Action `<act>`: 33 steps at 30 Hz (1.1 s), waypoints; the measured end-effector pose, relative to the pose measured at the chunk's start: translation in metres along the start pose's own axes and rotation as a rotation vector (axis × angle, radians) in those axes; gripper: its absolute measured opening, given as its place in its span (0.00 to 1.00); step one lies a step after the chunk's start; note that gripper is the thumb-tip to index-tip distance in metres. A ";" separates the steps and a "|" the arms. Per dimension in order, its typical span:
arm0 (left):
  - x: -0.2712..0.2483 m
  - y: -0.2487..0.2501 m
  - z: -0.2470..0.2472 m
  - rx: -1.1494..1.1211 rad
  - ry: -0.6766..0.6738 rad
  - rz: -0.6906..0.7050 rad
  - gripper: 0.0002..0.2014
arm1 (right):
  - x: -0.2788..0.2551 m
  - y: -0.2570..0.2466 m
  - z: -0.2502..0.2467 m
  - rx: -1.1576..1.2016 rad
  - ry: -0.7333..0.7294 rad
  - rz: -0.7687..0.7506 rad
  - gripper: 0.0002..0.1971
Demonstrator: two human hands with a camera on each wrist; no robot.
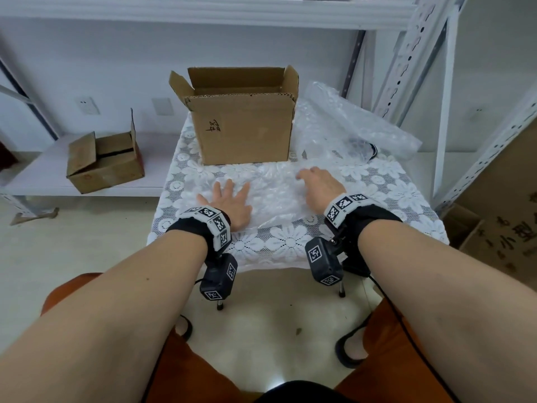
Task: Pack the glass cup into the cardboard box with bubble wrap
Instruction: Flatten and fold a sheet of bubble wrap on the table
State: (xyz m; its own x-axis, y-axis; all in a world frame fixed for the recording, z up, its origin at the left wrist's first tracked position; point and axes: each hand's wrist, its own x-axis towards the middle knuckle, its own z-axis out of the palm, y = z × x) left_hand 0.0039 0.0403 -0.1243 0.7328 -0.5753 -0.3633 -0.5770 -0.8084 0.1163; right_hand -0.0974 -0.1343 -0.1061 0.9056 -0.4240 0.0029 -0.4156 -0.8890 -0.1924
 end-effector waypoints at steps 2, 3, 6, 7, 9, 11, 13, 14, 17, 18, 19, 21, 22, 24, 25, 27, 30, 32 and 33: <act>-0.004 0.002 -0.004 0.035 0.061 0.061 0.33 | 0.001 0.004 0.003 -0.077 -0.110 0.013 0.18; -0.006 0.004 -0.005 0.055 0.123 0.140 0.36 | 0.001 0.004 0.003 -0.081 -0.123 0.020 0.17; -0.012 0.010 -0.013 0.005 0.231 0.412 0.37 | 0.003 0.000 0.000 -0.138 -0.095 0.021 0.18; -0.014 0.013 -0.015 -0.021 0.192 0.447 0.33 | 0.004 -0.003 -0.001 -0.161 -0.072 0.008 0.19; -0.017 0.018 -0.017 0.012 0.029 0.417 0.34 | 0.006 -0.005 0.002 -0.150 -0.035 -0.035 0.19; -0.016 0.021 -0.016 0.092 -0.086 0.355 0.47 | 0.006 -0.008 0.006 -0.002 -0.044 -0.061 0.16; -0.014 0.019 -0.014 0.121 -0.084 0.342 0.53 | 0.006 -0.013 0.004 0.138 -0.134 -0.071 0.21; -0.013 0.018 -0.013 0.123 -0.074 0.344 0.53 | 0.006 -0.015 0.002 0.167 -0.204 -0.072 0.27; -0.016 0.017 -0.015 0.116 -0.067 0.344 0.47 | 0.004 -0.020 -0.008 0.151 -0.448 -0.077 0.45; -0.018 0.018 -0.016 0.118 -0.069 0.343 0.47 | 0.004 -0.022 -0.011 0.122 -0.527 -0.083 0.49; -0.020 0.019 -0.017 0.127 -0.069 0.341 0.46 | 0.004 -0.024 -0.012 0.071 -0.581 -0.094 0.51; -0.022 0.022 -0.018 0.151 -0.072 0.330 0.45 | 0.001 -0.029 -0.012 -0.081 -0.584 -0.119 0.48; -0.023 0.023 -0.018 0.151 -0.074 0.327 0.43 | -0.001 -0.031 -0.012 -0.141 -0.545 -0.132 0.44; -0.025 0.023 -0.021 0.132 -0.061 0.324 0.38 | -0.006 -0.033 -0.013 -0.181 -0.463 -0.152 0.36; -0.027 0.023 -0.023 0.123 -0.046 0.317 0.35 | -0.009 -0.033 -0.014 -0.184 -0.452 -0.161 0.35; -0.029 0.021 -0.029 0.130 -0.015 0.293 0.30 | -0.010 -0.032 -0.020 -0.192 -0.464 -0.153 0.33; -0.028 0.018 -0.040 0.147 -0.008 0.245 0.22 | -0.006 -0.030 -0.030 -0.206 -0.411 -0.121 0.21; -0.026 0.017 -0.048 0.108 0.003 0.198 0.15 | -0.001 -0.029 -0.037 -0.193 -0.357 -0.076 0.13; -0.026 0.016 -0.051 0.106 0.010 0.181 0.13 | 0.001 -0.030 -0.040 -0.194 -0.347 -0.052 0.11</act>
State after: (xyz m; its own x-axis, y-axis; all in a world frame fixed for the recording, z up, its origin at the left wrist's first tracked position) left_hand -0.0060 0.0356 -0.0653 0.6170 -0.7118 -0.3356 -0.7340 -0.6743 0.0809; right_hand -0.0878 -0.1153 -0.0610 0.8866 -0.3235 -0.3305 -0.3466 -0.9379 -0.0119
